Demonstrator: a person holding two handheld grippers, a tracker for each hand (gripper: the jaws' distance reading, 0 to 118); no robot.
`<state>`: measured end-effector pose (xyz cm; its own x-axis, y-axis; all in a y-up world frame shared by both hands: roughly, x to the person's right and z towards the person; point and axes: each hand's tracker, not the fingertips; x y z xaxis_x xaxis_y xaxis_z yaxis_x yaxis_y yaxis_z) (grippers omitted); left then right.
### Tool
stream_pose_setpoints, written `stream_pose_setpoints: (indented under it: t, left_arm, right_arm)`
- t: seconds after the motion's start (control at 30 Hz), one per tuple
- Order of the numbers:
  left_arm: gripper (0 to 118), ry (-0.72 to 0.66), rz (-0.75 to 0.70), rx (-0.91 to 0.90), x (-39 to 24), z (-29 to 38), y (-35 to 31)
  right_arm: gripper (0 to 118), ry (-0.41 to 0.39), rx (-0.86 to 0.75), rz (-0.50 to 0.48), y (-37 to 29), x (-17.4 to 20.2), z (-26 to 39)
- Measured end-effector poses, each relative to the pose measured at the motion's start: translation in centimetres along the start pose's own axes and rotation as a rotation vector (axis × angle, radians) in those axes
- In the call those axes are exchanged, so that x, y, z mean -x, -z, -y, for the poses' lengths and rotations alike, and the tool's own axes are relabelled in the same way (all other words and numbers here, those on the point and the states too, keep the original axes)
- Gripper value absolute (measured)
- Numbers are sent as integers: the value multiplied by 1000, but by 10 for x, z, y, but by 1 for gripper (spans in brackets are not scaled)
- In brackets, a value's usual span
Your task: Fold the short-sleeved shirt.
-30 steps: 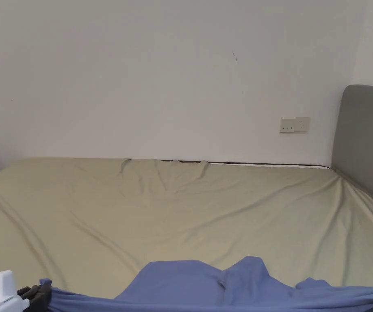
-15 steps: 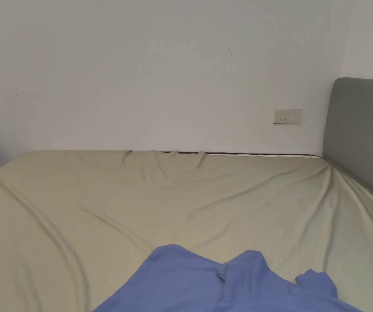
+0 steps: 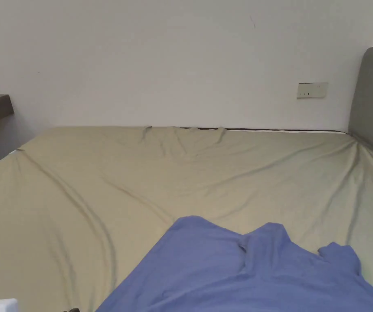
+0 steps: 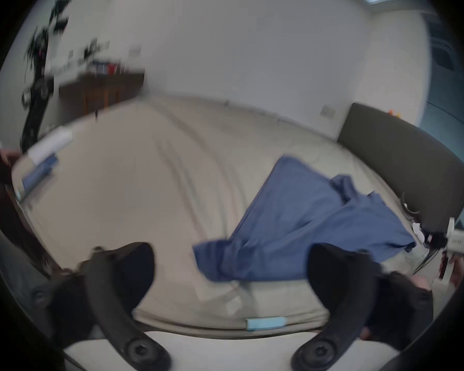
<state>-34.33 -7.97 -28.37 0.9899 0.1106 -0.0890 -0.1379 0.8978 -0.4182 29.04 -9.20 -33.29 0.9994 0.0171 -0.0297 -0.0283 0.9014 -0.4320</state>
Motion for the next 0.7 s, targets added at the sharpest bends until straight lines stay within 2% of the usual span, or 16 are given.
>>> stream_pose_setpoints:
  t: [0.03,0.07,0.1,0.13,0.17,0.2,0.27,0.33,0.37,0.43,0.5,0.57,0.6,0.67,0.7]
  left_arm:
    - [74,56,-27,-39,-8,-5,-19]
    - [39,77,-58,-92,-16,-7,-35]
    - [0,72,-73,-129,-20,-7,-49]
    - [0,57,-51,-123,-21,-8,-58]
    - [0,66,14,-92,-22,-6,-60]
    - [0,78,48,-32,-23,-4,-59]
    - [0,105,39,12,-25,8,-54]
    - [0,129,11,80,-20,19,-39]
    - [0,96,19,106,-16,22,-33]
    - [0,18,40,161,-1,29,-15]
    - [0,5,44,214,12,30,8]
    - [0,-21,25,185,22,29,29]
    - [24,-35,33,155,28,27,38]
    - [92,-70,65,164,40,23,64]
    - [116,-91,48,210,45,25,80]
  right_arm:
    - [106,-8,-45,-31,-12,8,-10]
    - [87,-8,-86,-61,-25,20,-23]
    - [46,8,-97,-79,-33,31,-29]
    - [13,10,-115,-95,-39,42,-34]
    - [1,8,-104,-104,-43,52,-36]
    - [1,-20,-132,-134,-45,62,-40]
    - [0,-10,-66,-236,-43,79,-35]
    - [0,-104,-104,-247,-43,101,-35]
    - [0,-131,-90,-261,-43,107,-33]
    - [0,-133,-65,-308,-43,116,-29]
    - [0,-142,-44,-326,-40,121,-26]
    - [0,-147,-36,-327,-36,120,-23]
    - [0,-148,-26,-330,-34,118,-23]
    - [0,-143,-15,-335,-32,117,-25]
    - [0,-143,-17,-332,-32,116,-25]
